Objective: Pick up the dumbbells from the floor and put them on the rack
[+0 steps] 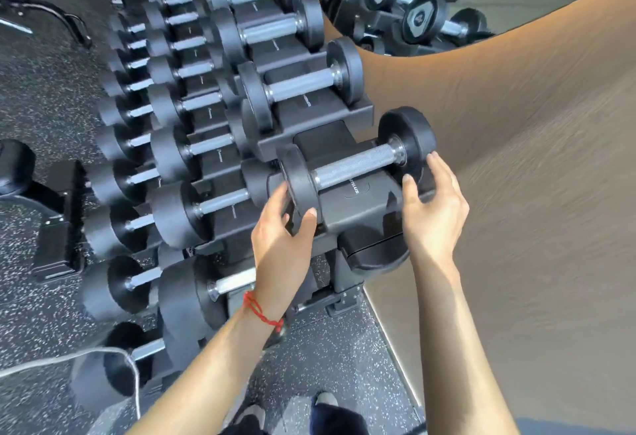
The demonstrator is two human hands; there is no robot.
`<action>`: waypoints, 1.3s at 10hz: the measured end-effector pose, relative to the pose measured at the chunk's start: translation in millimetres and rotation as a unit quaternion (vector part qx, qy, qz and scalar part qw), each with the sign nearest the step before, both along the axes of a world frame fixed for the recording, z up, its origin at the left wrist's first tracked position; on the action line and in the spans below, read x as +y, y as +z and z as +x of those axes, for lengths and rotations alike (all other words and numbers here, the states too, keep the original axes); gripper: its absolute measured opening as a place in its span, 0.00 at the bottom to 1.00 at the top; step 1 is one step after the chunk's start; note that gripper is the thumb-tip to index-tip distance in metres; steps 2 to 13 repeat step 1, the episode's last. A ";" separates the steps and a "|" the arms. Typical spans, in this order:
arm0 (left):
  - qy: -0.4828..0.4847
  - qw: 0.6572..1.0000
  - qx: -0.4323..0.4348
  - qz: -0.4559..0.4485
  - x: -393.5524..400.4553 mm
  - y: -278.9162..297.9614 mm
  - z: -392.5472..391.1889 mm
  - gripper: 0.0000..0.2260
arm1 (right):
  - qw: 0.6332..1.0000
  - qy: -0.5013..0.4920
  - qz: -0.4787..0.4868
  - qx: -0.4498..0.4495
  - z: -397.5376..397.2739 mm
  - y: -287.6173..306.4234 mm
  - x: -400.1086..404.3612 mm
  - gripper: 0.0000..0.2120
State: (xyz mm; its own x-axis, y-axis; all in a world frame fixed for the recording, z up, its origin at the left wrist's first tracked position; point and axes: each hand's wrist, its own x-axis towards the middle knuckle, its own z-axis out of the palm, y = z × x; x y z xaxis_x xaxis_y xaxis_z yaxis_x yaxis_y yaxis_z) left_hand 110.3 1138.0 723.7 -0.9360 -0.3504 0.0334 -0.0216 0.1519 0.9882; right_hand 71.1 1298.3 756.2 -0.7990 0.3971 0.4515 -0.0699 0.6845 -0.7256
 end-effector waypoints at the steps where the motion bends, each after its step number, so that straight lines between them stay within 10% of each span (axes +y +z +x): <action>1: -0.034 0.999 -0.009 -0.040 -11.0 -6.9 5.3 0.24 | 0.999 -0.035 -0.016 -0.030 14.0 -8.5 -11.3 0.20; 13: -0.034 0.999 -0.009 -0.040 -11.0 -6.9 5.3 0.24 | 0.999 -0.035 -0.016 -0.030 14.0 -8.5 -11.3 0.20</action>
